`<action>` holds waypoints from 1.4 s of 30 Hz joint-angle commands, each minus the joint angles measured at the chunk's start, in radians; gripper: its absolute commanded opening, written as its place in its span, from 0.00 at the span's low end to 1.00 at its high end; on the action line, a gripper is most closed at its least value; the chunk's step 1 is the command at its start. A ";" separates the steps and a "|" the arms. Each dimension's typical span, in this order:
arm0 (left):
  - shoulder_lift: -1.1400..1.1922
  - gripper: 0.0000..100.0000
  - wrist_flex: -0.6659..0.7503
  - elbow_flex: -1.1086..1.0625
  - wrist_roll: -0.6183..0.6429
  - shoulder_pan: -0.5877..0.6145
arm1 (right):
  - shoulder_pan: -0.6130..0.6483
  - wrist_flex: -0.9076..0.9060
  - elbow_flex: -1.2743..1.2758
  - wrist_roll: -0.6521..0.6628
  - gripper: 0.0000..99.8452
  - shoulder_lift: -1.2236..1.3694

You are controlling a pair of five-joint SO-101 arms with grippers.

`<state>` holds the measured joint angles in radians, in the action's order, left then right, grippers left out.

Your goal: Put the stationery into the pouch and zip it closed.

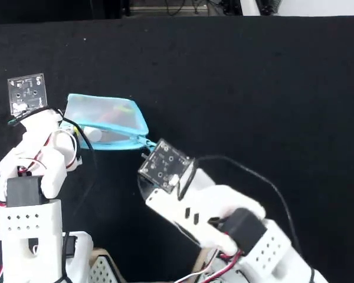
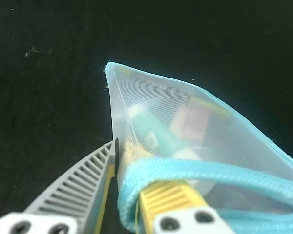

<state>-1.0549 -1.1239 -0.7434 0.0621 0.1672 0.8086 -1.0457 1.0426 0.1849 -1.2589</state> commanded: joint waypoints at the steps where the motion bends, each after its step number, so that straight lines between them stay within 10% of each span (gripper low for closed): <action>1: -0.006 0.03 0.023 0.027 -0.012 0.007 | -0.028 0.160 0.165 -0.012 0.24 -0.084; 21: -0.008 0.03 0.020 0.027 -0.012 0.008 | -0.172 0.772 0.532 -0.097 0.24 -0.173; 35: -0.009 0.03 0.018 0.027 -0.012 0.008 | -0.172 0.787 0.568 -0.094 0.07 -0.171; 42: -0.009 0.03 0.018 0.028 -0.012 0.008 | -0.172 0.787 0.564 -0.095 0.20 -0.171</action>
<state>-1.0549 -1.1239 -0.7434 0.0621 0.1688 0.6521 -0.2862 1.6164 0.0959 -1.4078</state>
